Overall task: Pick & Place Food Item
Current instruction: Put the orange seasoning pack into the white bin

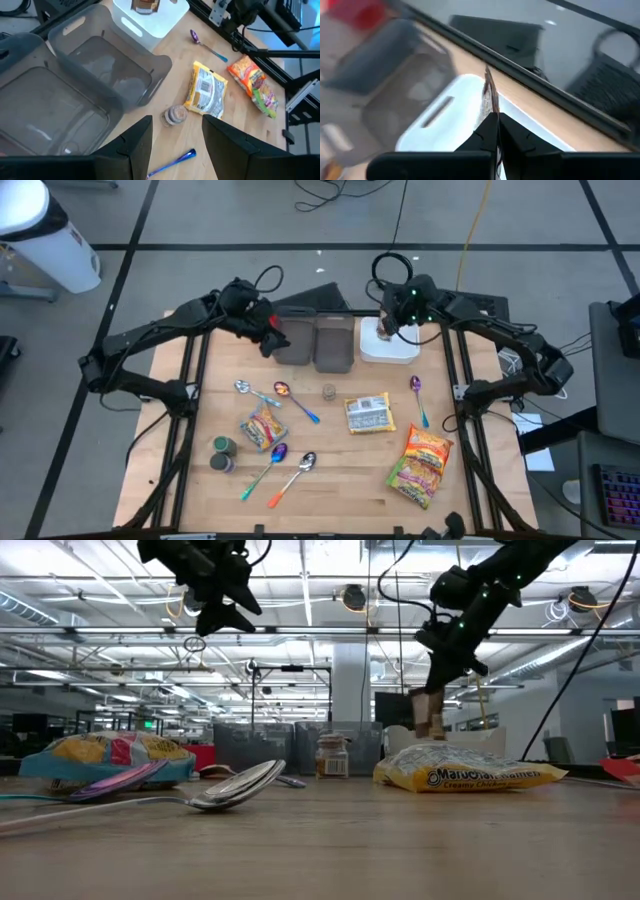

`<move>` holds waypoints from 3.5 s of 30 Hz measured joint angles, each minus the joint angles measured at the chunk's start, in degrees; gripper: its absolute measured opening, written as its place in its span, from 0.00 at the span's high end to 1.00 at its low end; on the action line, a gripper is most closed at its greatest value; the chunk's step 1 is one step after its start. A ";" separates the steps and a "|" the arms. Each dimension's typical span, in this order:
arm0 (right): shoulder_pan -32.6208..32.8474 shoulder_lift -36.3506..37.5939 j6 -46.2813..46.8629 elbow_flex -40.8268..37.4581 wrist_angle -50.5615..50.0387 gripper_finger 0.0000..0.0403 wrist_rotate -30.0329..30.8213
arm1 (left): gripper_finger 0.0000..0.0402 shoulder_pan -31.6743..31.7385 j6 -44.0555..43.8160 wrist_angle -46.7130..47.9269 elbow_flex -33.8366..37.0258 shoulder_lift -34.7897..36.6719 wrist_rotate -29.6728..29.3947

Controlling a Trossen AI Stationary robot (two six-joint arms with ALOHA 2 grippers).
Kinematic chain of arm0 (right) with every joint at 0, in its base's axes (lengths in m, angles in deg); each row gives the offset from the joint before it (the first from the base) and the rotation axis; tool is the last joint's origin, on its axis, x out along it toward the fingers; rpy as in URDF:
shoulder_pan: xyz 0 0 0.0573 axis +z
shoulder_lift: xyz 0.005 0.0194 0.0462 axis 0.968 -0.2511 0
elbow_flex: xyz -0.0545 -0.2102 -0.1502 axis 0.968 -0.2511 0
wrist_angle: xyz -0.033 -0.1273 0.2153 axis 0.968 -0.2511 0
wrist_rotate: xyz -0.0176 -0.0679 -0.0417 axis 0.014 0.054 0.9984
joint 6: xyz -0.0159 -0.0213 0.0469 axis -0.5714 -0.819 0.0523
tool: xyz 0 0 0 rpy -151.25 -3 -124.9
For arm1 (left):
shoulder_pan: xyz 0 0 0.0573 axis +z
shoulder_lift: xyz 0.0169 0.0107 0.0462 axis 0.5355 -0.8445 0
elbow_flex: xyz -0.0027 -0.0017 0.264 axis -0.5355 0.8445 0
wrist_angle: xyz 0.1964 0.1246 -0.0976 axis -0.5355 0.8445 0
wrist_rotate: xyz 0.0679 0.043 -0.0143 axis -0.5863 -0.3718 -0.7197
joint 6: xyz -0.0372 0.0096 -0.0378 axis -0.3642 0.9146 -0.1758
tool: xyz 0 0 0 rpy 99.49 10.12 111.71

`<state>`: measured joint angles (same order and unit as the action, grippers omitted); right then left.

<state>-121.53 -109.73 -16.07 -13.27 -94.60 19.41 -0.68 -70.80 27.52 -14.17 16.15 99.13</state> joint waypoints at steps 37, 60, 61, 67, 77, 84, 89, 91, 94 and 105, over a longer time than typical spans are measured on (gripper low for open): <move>13.73 7.34 35.77 -14.85 4.19 1.00 34.26 | 0.55 -0.02 -2.38 -7.71 0.00 0.00 -5.91; 13.43 6.35 35.17 -14.85 0.22 1.00 35.33 | 0.55 -0.02 -2.56 -7.29 0.00 0.00 -5.88; 13.43 6.01 35.38 -14.85 0.30 1.00 35.33 | 0.55 -0.02 -2.75 -7.29 0.00 0.00 -5.89; 13.43 5.74 35.69 -14.85 0.28 1.00 35.24 | 0.55 -0.02 -2.75 -7.29 0.00 0.00 -5.87; 12.06 5.74 35.62 -14.85 0.26 1.00 35.21 | 0.55 -0.02 -2.78 -7.29 -0.02 0.00 -5.71; 11.08 5.74 35.42 -14.85 -0.02 1.00 33.95 | 0.55 -0.02 -2.82 -7.27 -0.02 0.00 -5.71; 10.78 5.74 35.10 -14.85 -0.22 1.00 33.82 | 0.55 -0.02 -2.84 -7.29 -0.02 0.00 -5.71; 10.78 5.74 34.81 -14.85 -0.16 1.00 33.80 | 0.55 -0.02 -2.82 -7.31 -0.04 0.00 -5.71; 10.78 5.74 34.25 -14.85 -0.13 1.00 33.82 | 0.55 -0.02 -2.82 -7.31 -0.04 0.00 -5.71; 10.78 5.74 34.22 -14.85 -0.07 0.92 34.04 | 0.55 -0.03 -2.73 -7.31 -0.04 0.00 -5.71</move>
<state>-110.75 -103.99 18.16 -28.12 -94.67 53.45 -0.71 -73.53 20.22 -14.21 16.15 93.42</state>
